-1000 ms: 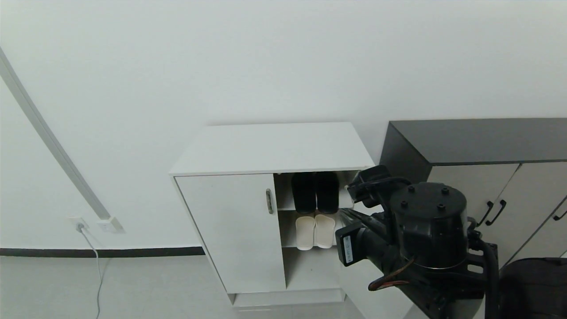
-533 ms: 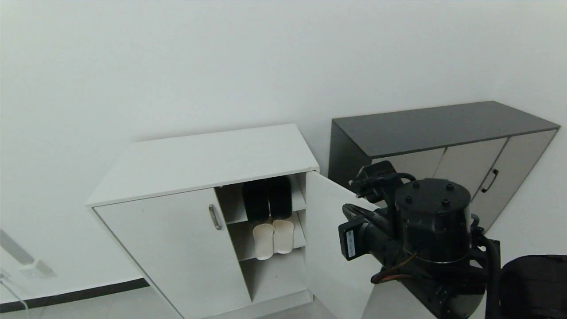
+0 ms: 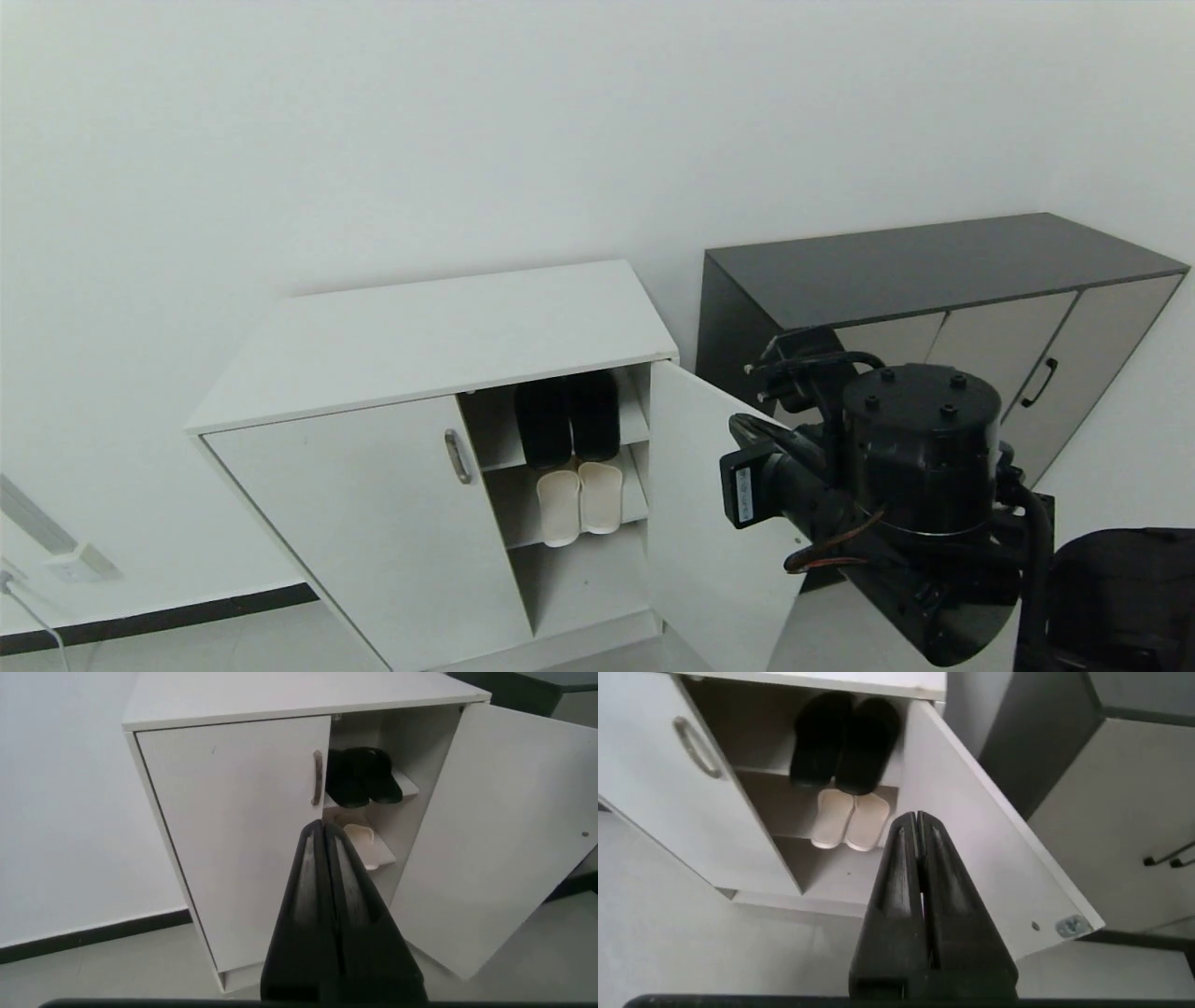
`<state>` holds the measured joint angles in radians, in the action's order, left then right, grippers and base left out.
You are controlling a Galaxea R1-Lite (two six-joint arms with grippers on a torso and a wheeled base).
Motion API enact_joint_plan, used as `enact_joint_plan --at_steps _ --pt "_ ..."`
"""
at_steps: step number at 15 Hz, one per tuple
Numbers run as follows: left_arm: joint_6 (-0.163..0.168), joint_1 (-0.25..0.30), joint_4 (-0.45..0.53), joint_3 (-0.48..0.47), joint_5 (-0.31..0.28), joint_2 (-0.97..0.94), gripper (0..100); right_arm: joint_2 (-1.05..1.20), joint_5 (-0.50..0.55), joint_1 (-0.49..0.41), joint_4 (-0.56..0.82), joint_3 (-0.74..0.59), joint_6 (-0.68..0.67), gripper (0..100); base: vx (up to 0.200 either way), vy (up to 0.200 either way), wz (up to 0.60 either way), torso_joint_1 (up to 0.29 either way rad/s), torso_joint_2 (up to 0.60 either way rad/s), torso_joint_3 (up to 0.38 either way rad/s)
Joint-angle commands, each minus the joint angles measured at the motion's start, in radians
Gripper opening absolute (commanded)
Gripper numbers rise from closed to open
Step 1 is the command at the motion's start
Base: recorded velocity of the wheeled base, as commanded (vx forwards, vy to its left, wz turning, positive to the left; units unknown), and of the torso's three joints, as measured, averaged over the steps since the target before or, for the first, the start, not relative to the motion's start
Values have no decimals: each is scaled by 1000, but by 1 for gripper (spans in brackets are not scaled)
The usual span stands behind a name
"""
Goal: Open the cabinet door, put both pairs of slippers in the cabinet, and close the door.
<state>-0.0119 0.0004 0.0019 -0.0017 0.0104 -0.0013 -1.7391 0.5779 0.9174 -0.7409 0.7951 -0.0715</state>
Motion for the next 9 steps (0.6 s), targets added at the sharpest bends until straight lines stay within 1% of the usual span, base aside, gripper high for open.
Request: enact_joint_plan --at_steps 1,5,7,9 --pt "0 1 0 0 0 1 0 -2 -1 -9 0 -1 -1 0 -200 0 0 7 12 2" --pt "-2 1 0 0 2 1 0 -5 -1 -23 3 -1 -1 0 -200 0 0 -1 2 -2" --pt "-2 1 0 0 2 1 0 -16 -7 -49 3 9 -2 0 0 0 0 0 0 0" --pt "0 1 0 0 0 1 0 -53 -10 -109 23 49 -28 0 0 0 0 0 0 0"
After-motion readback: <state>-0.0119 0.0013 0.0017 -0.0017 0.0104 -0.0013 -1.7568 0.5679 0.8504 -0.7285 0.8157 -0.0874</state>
